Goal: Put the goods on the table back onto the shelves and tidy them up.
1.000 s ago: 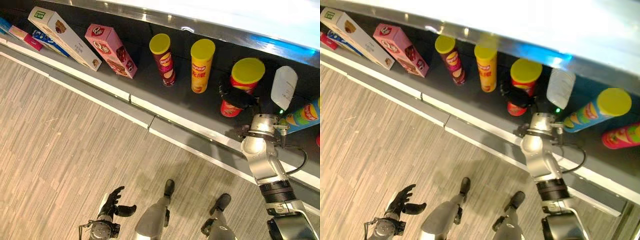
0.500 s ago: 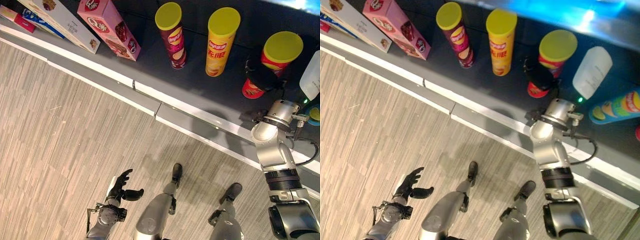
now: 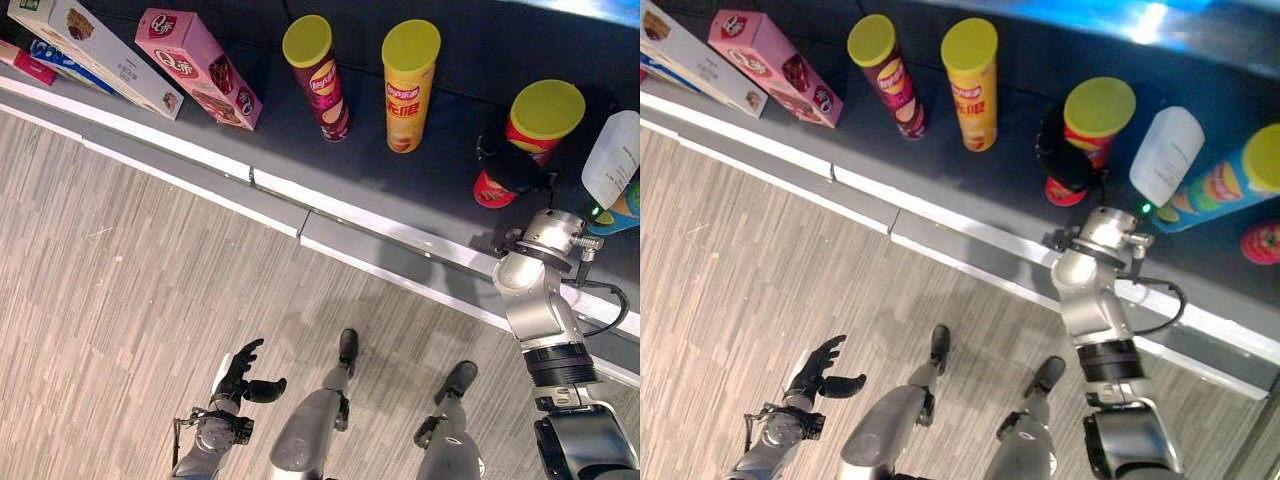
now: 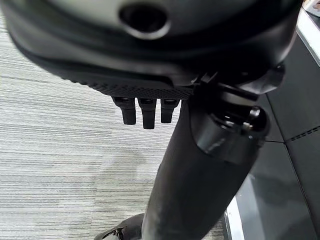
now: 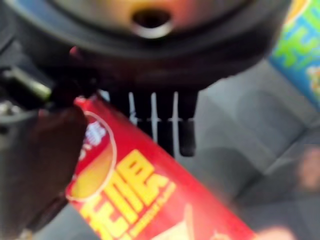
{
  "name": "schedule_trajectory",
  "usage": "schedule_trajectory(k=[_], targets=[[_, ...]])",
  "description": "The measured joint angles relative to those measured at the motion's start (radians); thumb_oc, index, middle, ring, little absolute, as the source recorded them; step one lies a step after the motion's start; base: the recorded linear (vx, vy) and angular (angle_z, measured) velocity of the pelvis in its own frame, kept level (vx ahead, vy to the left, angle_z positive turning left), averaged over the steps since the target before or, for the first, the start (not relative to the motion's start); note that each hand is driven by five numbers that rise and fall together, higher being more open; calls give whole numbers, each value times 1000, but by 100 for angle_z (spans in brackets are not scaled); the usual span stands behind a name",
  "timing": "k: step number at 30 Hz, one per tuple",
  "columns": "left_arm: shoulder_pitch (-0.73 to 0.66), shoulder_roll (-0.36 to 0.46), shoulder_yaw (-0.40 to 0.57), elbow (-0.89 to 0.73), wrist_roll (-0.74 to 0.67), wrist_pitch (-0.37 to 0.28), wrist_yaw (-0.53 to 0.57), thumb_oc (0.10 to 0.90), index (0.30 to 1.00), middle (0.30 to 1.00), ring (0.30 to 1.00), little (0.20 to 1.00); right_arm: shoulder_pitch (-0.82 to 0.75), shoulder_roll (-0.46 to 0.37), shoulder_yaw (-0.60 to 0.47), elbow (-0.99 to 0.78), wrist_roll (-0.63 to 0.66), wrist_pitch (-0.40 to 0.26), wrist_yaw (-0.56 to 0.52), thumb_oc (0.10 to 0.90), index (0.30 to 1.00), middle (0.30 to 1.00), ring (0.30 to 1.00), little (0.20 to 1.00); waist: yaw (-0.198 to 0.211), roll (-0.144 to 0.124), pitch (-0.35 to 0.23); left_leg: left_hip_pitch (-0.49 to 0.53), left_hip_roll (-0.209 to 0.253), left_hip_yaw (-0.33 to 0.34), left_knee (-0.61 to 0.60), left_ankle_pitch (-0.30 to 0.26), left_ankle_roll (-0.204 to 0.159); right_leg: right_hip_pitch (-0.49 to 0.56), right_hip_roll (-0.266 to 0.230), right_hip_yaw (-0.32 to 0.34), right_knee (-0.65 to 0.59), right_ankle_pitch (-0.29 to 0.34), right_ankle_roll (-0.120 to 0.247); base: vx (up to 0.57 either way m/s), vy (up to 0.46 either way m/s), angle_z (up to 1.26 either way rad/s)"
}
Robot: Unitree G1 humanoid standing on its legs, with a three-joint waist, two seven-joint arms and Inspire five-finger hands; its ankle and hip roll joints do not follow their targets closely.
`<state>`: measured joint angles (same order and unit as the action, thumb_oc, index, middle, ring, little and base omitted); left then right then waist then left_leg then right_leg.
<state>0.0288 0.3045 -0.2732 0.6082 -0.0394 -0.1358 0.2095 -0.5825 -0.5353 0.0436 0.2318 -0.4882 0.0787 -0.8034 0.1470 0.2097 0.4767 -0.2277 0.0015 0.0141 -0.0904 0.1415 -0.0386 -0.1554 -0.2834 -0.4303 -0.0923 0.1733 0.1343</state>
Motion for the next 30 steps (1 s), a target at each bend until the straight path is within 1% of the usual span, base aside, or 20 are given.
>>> schedule_trajectory(k=[27,28,29,30], targets=[[0,0,0,0,0,0,0,800,900,900,900,900,-1,0,15,1,37,0,-9,400,300,300,300,300,2,0,-1,0,0,0,0,1,0,0,0,-1,0,0,0,0,0,0],[0,0,0,0,0,0,0,800,900,900,900,900,-1,0,19,1,38,-1,-9,525,488,488,488,488,1,0,-2,0,0,0,0,1,0,0,0,-1,0,0,0,0,0,0],[0,0,0,0,0,0,0,800,900,900,900,900,-1,0,23,1,40,-1,-9,725,787,787,787,787,1,0,-2,0,0,0,0,1,0,0,0,-1,0,0,0,0,0,0],[0,0,0,0,0,0,0,800,900,900,900,900,-1,0,32,1,41,-4,-8,800,900,900,900,900,0,0,-2,1,0,1,0,1,0,1,0,0,0,0,0,0,0,0]])
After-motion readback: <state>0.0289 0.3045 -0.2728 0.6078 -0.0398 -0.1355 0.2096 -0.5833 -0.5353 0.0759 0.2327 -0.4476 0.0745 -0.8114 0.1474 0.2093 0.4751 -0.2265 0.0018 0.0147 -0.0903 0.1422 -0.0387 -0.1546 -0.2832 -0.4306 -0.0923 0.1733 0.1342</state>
